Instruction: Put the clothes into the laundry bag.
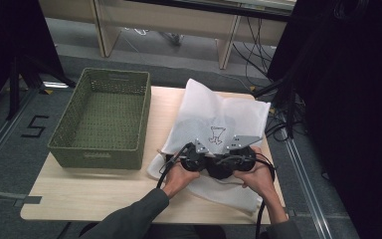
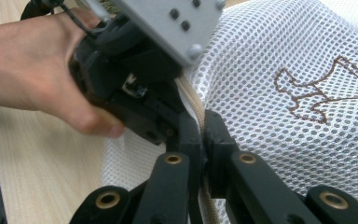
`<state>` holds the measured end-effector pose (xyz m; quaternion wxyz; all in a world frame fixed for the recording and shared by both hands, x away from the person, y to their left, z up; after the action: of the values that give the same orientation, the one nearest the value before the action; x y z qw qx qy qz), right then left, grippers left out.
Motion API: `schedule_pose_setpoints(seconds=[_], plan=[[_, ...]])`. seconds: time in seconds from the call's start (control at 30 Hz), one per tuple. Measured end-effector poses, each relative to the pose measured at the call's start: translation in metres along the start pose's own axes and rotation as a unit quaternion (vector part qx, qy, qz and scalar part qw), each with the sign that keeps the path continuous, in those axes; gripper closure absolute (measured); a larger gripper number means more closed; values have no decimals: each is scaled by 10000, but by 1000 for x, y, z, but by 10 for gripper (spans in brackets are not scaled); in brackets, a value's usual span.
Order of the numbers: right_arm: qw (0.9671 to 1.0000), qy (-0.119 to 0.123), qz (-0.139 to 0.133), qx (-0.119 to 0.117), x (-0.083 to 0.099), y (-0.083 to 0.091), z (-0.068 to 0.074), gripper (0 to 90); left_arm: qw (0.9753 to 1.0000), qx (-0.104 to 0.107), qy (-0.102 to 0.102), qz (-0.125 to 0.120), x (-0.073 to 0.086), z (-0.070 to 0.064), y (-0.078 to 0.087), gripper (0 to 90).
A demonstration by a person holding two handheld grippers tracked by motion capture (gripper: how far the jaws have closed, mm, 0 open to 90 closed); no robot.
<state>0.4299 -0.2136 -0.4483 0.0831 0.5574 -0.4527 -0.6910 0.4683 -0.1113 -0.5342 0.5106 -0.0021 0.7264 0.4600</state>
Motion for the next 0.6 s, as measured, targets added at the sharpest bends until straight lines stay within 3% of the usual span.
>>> schedule_pose_setpoints(seconds=[0.13,0.23,0.37,0.47,0.6], plan=[[10000,-22,21,0,1,0,-1,884,9999,-111,-9,-4,0,1,-5,844],[10000,-31,18,0,2,0,-2,884,9997,93,-111,187,3,-3,-1,781],[10000,-43,11,23,3,0,-3,884,9985,260,-304,382,9,-7,16,625],[10000,-42,46,36,4,-2,-3,884,9982,271,-353,402,14,-8,30,530],[9999,-59,76,41,5,-3,-3,884,9982,216,-379,411,21,-1,49,475]])
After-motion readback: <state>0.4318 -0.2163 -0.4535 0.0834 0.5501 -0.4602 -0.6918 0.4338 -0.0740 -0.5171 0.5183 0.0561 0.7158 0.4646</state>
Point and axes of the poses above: each handheld gripper's, and its own axes: y roughly backward along the jaws, x roughly out of its underside, z roughly to its left, the point moved 6 cm from there along -y, roughly forward along the jaws, and after that the axes turned 3 degrees about z, right-handed, at the moved point
